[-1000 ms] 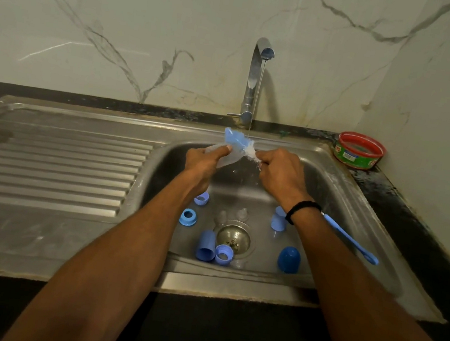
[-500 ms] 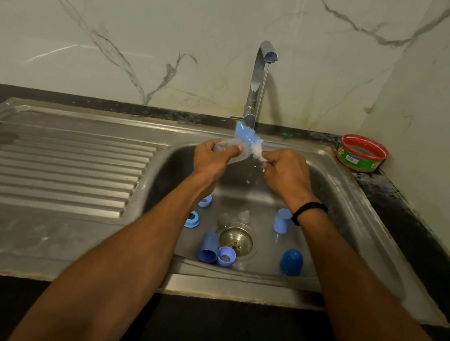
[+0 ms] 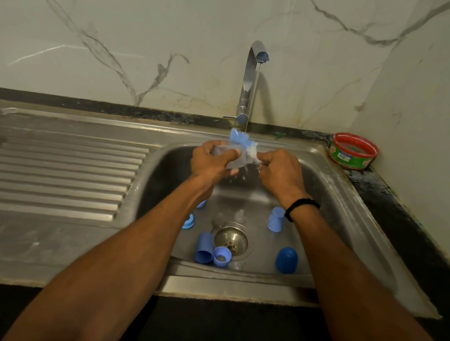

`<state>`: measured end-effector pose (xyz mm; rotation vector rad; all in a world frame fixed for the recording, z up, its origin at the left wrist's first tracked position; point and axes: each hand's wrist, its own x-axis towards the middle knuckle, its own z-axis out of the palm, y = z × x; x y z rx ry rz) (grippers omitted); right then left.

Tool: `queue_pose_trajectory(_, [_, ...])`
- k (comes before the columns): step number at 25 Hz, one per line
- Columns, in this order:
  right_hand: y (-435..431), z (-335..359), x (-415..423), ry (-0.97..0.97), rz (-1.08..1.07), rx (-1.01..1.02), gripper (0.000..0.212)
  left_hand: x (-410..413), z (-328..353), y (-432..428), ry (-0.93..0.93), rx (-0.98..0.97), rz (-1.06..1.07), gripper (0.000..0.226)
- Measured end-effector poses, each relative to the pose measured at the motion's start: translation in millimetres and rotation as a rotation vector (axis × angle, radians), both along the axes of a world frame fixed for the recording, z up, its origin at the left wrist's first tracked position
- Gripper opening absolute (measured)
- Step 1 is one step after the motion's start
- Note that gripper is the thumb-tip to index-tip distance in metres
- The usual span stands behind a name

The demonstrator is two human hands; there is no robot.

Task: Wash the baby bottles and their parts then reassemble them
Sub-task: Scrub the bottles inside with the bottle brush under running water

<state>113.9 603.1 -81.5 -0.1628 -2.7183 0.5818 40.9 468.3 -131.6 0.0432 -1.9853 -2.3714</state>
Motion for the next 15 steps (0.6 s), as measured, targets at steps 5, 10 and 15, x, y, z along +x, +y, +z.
queue_pose_trajectory(5, [-2.0, 1.8, -0.2, 0.034, 0.006, -0.019, 0.031, 2.7, 1.5, 3.4, 0.040, 0.002, -0.059, 0.031])
queue_pose_trajectory(10, [5.9, 0.2, -1.8, 0.007, -0.025, -0.053, 0.032, 3.1, 2.8, 5.4, 0.076, 0.017, -0.088, 0.033])
queue_pose_trajectory(15, [5.4, 1.5, -1.5, 0.011, -0.028, -0.057, 0.032, 0.9, -1.8, 7.8, 0.109, -0.012, -0.131, 0.034])
